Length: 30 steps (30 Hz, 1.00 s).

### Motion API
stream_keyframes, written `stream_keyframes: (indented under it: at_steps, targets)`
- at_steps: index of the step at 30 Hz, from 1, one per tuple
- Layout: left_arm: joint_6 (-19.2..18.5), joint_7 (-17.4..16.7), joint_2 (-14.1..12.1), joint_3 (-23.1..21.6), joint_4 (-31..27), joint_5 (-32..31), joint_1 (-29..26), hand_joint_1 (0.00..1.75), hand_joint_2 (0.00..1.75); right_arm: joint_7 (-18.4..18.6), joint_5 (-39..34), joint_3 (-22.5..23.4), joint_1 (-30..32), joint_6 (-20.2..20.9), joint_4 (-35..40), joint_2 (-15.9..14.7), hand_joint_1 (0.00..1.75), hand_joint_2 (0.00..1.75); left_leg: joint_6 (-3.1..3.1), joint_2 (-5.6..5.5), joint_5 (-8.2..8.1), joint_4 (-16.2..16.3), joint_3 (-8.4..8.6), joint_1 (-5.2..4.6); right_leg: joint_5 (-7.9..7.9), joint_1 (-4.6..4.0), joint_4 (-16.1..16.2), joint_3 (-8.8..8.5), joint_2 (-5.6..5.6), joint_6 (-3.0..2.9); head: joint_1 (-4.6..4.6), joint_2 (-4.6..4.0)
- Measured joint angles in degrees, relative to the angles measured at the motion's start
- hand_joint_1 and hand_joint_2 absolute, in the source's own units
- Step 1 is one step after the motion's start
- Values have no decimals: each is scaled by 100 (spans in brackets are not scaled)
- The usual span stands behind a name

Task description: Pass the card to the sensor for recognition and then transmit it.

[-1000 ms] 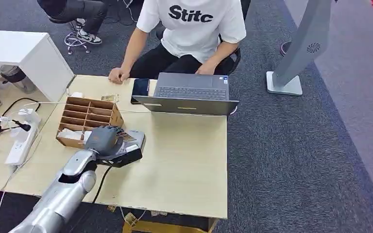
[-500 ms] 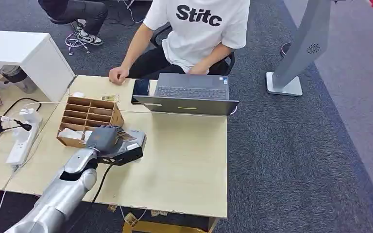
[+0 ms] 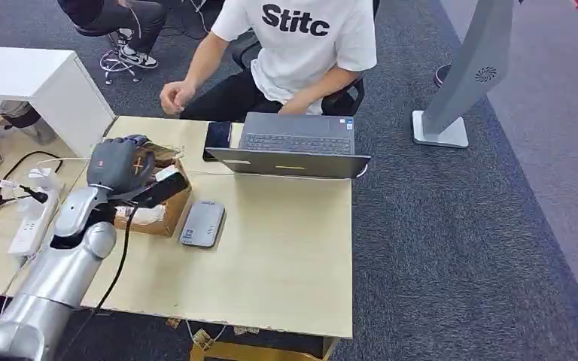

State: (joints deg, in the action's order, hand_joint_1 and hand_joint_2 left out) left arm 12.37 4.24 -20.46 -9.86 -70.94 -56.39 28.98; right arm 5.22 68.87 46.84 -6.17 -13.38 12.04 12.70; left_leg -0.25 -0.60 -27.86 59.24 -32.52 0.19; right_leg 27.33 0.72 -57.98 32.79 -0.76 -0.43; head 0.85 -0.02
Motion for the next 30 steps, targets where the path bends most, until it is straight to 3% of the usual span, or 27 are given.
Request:
stream_keyframes:
  at_steps: [9,16,17,24,30]
  targets:
    - [20,-315,-360,191,-22,-750,708,175,175,77,68,-4,-1,-2,0,0,0,175,1,-1,2,0,-5,1,-1,0,0,4,1,-1,0,0]
    - [487,-55,-116,348,19,-42,727,175,175,85,98,-50,-12,0,0,0,0,175,2,-1,1,0,-10,-3,-1,0,1,5,0,0,0,0]
    - [529,-50,-96,361,19,-24,702,3,175,96,98,-55,-13,-2,0,0,0,175,2,0,1,0,-10,-3,-1,0,1,6,-1,0,2,-2]
    - [1017,138,103,595,2,196,556,0,175,113,103,-92,-11,-26,0,0,0,175,2,3,0,0,-15,-3,-1,1,1,12,-4,0,2,0]
    - [1445,279,225,794,-280,338,121,0,175,122,94,-94,2,-44,0,0,0,175,1,5,-1,0,-15,-2,-1,1,1,15,-5,0,2,-2]
